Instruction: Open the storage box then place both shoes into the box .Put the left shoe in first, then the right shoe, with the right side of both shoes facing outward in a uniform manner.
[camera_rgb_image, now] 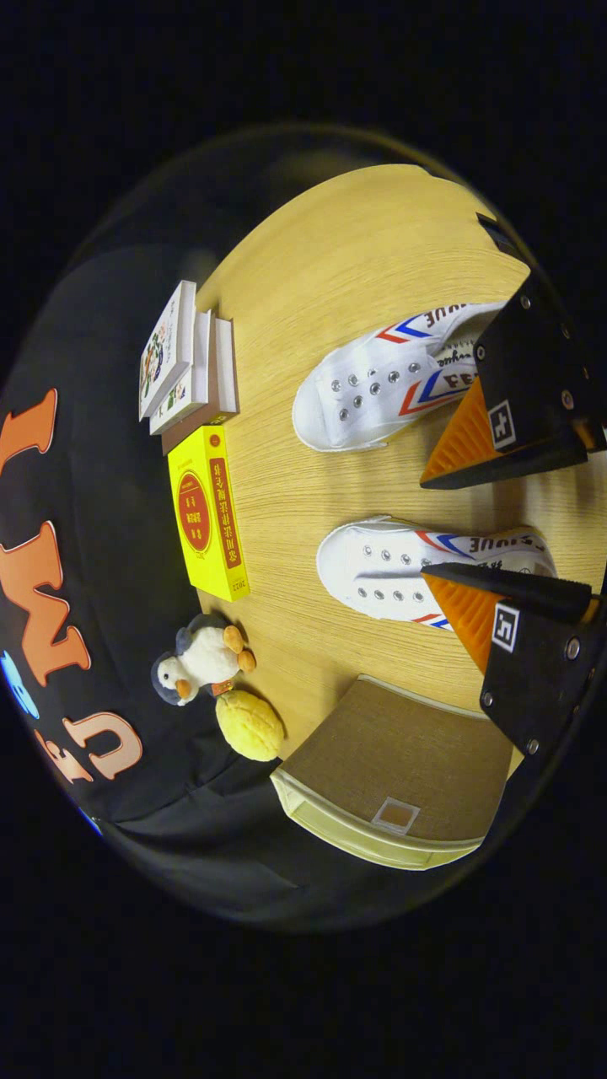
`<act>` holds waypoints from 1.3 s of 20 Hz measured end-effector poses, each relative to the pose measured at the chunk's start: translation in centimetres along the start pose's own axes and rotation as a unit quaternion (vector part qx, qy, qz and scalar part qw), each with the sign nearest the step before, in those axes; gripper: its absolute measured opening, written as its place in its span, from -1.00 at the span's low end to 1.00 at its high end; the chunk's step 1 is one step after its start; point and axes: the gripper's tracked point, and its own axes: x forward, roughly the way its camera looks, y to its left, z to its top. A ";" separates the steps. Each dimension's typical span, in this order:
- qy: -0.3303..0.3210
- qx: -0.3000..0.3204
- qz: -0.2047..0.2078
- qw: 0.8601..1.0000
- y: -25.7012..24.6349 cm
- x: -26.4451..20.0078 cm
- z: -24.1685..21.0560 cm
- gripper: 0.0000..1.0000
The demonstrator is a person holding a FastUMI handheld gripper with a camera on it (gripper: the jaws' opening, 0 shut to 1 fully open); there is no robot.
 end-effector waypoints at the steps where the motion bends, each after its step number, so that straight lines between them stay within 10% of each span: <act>1: 0.006 -0.001 0.002 1.000 0.0 0.5 -0.3 0.03; 15: 0.055 0.000 0.017 0.998 1.4 4.1 -2.3 0.00; 26: 0.030 0.030 0.024 0.999 1.8 3.8 -1.8 -0.99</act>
